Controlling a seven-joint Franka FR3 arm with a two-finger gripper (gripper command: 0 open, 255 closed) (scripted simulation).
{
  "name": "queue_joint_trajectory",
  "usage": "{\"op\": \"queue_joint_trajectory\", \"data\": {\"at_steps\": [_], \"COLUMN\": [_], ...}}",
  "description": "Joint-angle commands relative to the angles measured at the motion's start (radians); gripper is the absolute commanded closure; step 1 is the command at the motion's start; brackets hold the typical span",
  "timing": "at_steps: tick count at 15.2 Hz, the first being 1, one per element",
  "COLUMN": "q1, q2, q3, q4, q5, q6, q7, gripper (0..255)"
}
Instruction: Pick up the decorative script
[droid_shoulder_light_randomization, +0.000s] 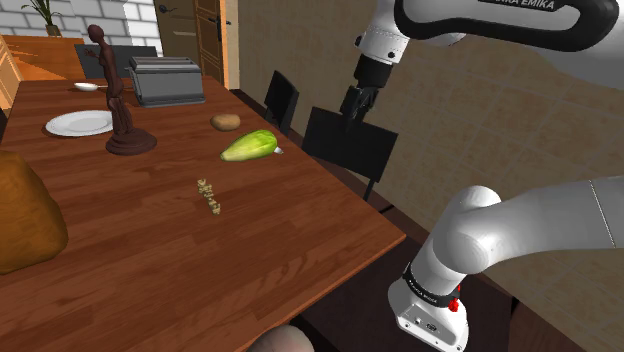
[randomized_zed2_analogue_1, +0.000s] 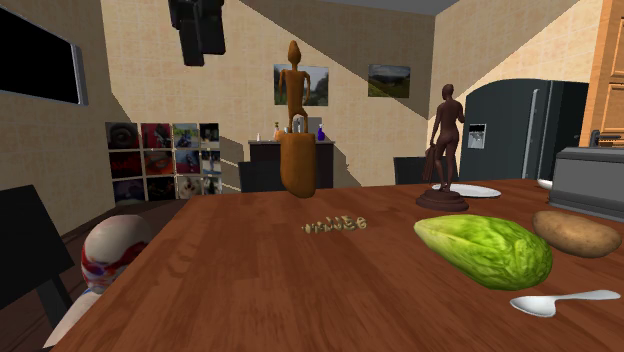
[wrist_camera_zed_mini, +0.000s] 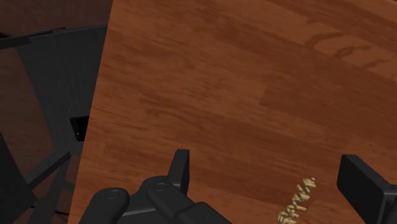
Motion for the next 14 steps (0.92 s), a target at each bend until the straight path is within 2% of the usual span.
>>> {"op": "queue_joint_trajectory", "data": {"at_steps": [1,8,14], "q1": [0.0,0.02,0.025], "q2": [0.0,0.183,0.381], "q3": [0.0,0.117,0.21], "q4": [0.0,-0.003,0.05], "q5": [0.0,0.037,0.032], "q6": [0.0,0.188,0.33], "q7": [0.0,0.128,0.245], "gripper": [0,0,0]}}
